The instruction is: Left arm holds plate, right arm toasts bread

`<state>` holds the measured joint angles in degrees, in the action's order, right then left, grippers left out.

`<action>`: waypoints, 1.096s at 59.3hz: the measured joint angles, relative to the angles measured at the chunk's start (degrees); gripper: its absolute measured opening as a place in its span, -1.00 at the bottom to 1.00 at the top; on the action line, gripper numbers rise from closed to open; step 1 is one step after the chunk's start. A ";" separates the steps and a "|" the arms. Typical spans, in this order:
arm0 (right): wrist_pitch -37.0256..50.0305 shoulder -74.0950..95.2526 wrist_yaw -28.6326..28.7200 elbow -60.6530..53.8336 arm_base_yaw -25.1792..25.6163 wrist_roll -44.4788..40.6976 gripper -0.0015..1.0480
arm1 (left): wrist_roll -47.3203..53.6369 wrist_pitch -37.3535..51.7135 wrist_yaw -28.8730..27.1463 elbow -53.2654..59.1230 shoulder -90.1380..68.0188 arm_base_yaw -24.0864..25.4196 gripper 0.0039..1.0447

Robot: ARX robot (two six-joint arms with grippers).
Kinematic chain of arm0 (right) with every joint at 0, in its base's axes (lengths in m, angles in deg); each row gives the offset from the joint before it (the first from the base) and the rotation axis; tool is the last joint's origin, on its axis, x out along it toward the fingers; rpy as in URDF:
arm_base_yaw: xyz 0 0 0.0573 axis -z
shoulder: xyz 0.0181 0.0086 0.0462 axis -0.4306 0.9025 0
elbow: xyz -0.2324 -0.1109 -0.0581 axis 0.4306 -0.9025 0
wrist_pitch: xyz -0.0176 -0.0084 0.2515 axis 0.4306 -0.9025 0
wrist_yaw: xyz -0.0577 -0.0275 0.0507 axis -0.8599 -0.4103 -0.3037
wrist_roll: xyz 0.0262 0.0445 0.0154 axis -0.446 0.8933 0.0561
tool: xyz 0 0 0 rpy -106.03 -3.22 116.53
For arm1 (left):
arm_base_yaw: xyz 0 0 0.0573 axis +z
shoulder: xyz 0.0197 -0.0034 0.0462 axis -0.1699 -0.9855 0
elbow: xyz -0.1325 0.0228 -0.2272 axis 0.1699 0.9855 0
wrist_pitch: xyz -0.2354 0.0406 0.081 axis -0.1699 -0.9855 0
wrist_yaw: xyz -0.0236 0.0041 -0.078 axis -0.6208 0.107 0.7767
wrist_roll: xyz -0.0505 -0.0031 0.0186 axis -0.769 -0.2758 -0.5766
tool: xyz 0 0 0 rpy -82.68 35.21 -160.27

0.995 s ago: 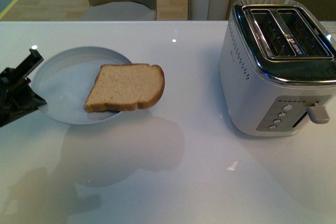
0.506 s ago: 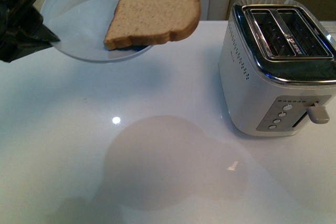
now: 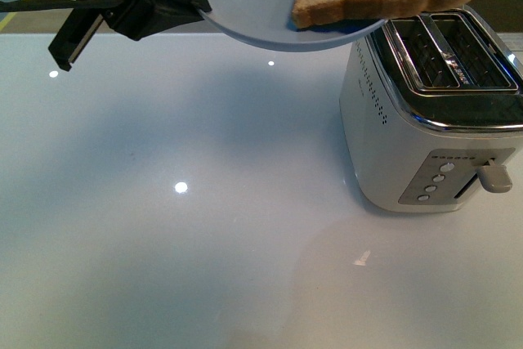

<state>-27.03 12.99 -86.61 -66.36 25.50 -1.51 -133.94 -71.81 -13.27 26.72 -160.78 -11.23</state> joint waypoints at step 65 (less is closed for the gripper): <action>8.26 49.96 13.94 19.69 0.70 20.81 0.83 | -2.51 -0.04 1.11 -0.44 -0.13 -0.85 -0.95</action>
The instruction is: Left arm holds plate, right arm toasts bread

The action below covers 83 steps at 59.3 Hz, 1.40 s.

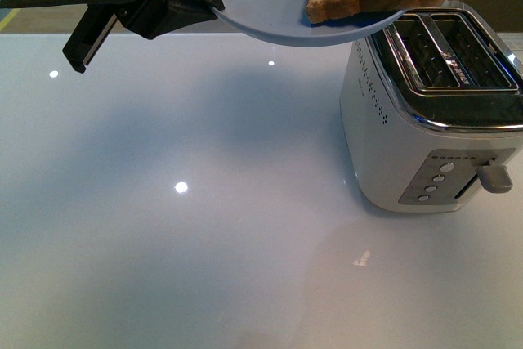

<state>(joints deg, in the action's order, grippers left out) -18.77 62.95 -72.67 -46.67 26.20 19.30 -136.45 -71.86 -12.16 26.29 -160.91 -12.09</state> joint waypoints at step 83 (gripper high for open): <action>25.42 35.74 8.39 18.34 -8.66 20.00 -0.92 | 0.11 -1.49 0.44 -0.20 0.31 0.59 -0.95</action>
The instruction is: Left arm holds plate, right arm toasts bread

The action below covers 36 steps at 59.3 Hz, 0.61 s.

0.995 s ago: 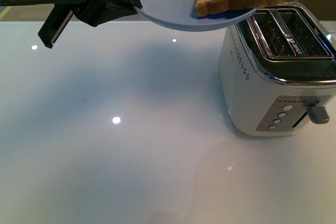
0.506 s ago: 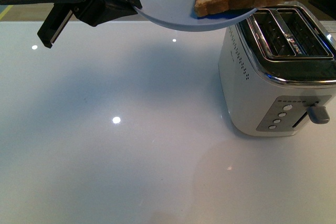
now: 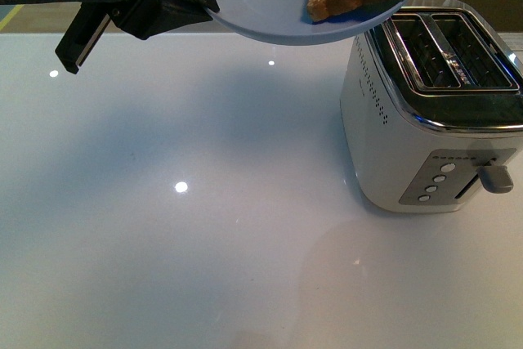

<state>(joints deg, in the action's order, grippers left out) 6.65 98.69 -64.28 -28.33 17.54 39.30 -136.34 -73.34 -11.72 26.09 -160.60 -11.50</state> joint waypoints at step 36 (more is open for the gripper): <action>-18.64 -11.45 -13.60 14.88 4.61 -20.90 -0.94 | -0.02 -0.07 -0.04 0.00 0.07 -0.15 -0.95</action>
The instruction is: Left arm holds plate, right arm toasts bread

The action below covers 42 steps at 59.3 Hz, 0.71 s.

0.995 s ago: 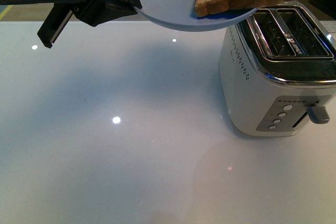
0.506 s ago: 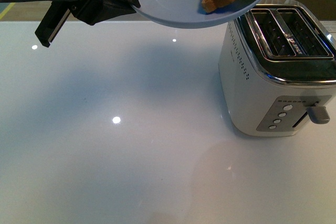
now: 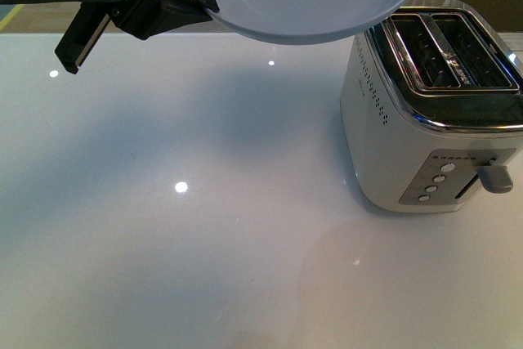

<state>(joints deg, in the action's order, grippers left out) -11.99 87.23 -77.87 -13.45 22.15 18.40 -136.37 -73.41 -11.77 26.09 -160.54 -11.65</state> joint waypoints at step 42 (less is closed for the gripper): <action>-8.63 14.19 -2.95 0.04 -2.34 -15.45 -0.94 | 0.00 0.00 -0.02 0.00 0.00 -0.59 -0.95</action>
<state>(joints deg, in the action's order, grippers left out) -20.62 101.42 -80.82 -13.41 19.81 2.95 -136.37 -73.41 -11.79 26.09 -160.54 -12.24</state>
